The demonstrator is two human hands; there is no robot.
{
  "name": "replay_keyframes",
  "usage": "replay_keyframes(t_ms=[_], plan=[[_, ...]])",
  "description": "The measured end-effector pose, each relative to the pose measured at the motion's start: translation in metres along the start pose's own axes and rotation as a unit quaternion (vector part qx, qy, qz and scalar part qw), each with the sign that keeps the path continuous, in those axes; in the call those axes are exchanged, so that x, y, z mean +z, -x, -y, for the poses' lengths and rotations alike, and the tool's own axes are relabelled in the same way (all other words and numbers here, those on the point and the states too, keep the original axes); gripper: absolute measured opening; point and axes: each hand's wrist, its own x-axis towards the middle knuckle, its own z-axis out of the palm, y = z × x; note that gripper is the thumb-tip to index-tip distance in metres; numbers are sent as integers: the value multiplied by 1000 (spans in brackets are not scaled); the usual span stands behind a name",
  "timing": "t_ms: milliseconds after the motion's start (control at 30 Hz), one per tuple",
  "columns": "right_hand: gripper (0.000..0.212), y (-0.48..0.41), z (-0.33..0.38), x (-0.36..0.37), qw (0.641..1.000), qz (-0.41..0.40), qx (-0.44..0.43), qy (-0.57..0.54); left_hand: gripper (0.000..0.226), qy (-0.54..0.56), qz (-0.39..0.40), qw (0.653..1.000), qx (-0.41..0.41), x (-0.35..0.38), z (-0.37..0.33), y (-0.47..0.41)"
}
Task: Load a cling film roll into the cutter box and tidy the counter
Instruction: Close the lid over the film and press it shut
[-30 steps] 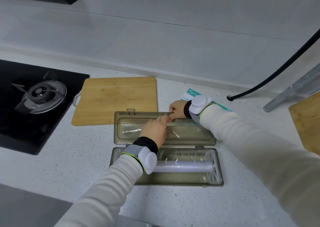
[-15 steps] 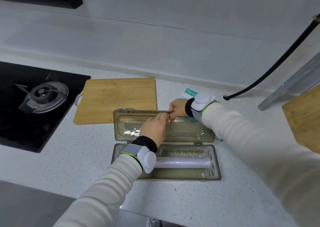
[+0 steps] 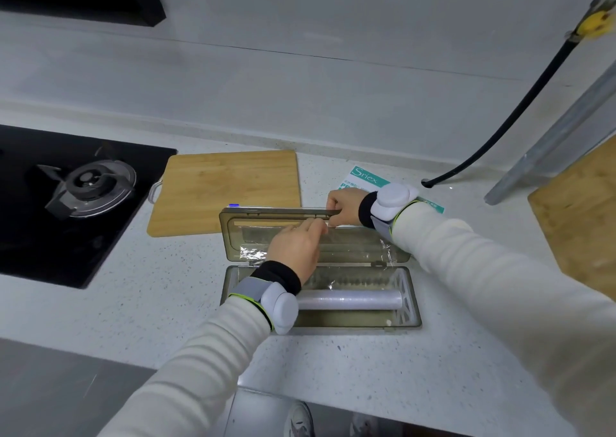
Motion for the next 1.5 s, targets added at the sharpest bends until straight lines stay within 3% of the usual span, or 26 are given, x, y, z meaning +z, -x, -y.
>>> replay_keyframes(t_ms=[67, 133, 200, 267, 367, 467, 633, 800, 1167, 1367, 1500], plan=[[12, 6, 2, 2, 1000, -18, -2, 2, 24, 21, -32, 999, 35, -13, -2, 4], [14, 12, 4, 6, 999, -36, 1, 3, 18, 15, -113, 990, 85, -24, -4, 7], [20, 19, 8, 10, 998, -58, 8, 0, 23, -23, -157, 983, 98, -34, -3, 3], [16, 27, 11, 13, 997, -73, 16, -1, 34, -43, -112, 991, 64, -44, -2, -2], [16, 38, 11, 17, 995, -94, 8, -15, 49, -68, 35, 997, 23, -51, 2, -10], [16, 48, 12, 22, 994, -113, -8, -13, 44, -95, 130, 987, 26, -56, 0, -13], [17, 60, 15, 27, 993, -116, -25, 10, 32, -56, 194, 979, 16, -60, -10, -7], [30, 73, 13, 31, 993, -101, -51, 24, 35, -32, 242, 970, -5, -58, -15, 1], [43, 103, 14, 53, 989, -94, -79, 84, 42, -85, 245, 966, -10, -51, -32, 36], [32, 122, 18, 76, 981, -108, -105, 121, 41, -90, 188, 978, -22, -32, -37, 65], [39, 134, 19, 99, 971, -142, -111, 159, 49, -87, 145, 985, -34, -11, -38, 88]])
